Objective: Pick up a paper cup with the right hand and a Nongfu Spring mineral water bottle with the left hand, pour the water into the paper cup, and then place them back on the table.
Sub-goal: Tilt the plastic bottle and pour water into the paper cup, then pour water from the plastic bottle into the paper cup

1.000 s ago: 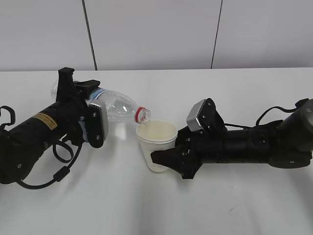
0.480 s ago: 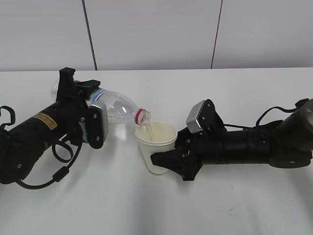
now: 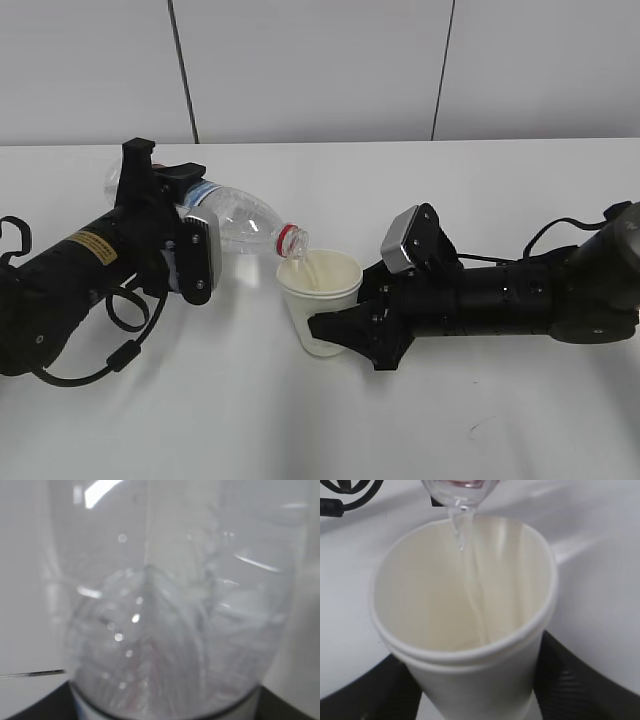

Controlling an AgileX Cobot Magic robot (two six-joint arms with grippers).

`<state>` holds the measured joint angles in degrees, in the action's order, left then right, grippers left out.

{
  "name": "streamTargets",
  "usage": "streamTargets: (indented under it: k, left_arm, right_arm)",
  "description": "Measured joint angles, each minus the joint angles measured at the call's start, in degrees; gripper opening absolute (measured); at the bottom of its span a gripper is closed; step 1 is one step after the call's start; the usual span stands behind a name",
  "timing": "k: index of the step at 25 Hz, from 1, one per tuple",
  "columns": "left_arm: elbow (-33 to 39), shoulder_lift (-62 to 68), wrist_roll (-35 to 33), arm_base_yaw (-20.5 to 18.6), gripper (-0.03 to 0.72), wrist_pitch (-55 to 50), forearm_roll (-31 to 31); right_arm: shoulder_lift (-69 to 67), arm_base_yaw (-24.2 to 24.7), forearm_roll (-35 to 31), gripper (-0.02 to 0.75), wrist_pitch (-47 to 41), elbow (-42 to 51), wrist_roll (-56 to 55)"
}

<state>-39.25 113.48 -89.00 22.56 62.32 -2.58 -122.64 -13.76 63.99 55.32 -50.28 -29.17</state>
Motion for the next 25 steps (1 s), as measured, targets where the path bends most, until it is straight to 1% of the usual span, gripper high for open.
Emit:
streamTargets:
  k: [25]
  left_arm:
    - [0.0, 0.0, -1.5, 0.0, 0.344, 0.3, 0.0]
  right_arm:
    - [0.0, 0.0, 0.0, 0.461, -0.3, 0.0, 0.0]
